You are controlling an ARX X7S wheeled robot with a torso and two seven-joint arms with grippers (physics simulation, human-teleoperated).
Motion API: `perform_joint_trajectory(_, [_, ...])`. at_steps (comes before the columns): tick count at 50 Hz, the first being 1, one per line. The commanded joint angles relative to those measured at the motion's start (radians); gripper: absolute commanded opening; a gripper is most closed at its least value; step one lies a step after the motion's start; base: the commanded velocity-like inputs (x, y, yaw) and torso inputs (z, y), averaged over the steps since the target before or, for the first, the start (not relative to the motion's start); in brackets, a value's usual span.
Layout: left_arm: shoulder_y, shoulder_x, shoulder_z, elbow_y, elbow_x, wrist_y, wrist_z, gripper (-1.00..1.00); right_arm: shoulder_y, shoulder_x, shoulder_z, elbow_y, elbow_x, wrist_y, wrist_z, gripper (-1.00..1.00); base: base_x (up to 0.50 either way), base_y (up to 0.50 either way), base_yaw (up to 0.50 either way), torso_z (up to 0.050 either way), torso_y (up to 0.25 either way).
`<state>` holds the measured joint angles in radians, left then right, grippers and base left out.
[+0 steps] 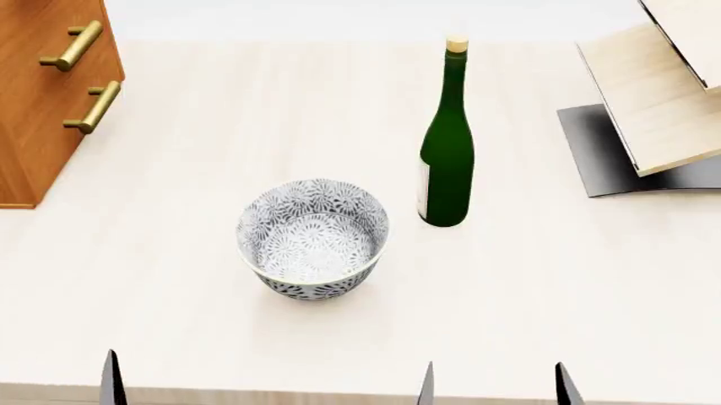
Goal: Put the wine bottle on the wine rack.
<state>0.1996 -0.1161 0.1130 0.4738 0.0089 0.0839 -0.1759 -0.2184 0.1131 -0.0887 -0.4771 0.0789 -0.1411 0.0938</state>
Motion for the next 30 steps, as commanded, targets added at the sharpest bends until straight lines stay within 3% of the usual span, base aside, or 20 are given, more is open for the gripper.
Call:
perform_joint_trajectory(1, [0.062,-0.019,0.011,0.088,0.027,0.108,-0.035,1.00,-0.082,0.018,-0.007,-0.111,0.005,-0.163,0.010,1.00,0.00,0.00,0.00,0.000,0.000])
perform_joint_trajectory(12, [0.094,-0.034,0.023,0.095,0.062,0.233,-0.061,1.00,-0.103,0.027,-0.019,-0.103,-0.007,-0.270,0.017,1.00,0.00,0.00,0.00,0.000,0.000])
perform_joint_trajectory(30, [0.117,-0.058,0.035,0.108,0.067,0.307,-0.082,1.00,-0.100,0.053,-0.040,-0.104,0.008,-0.269,0.025,1.00,0.00,0.00,0.00,0.000,0.000])
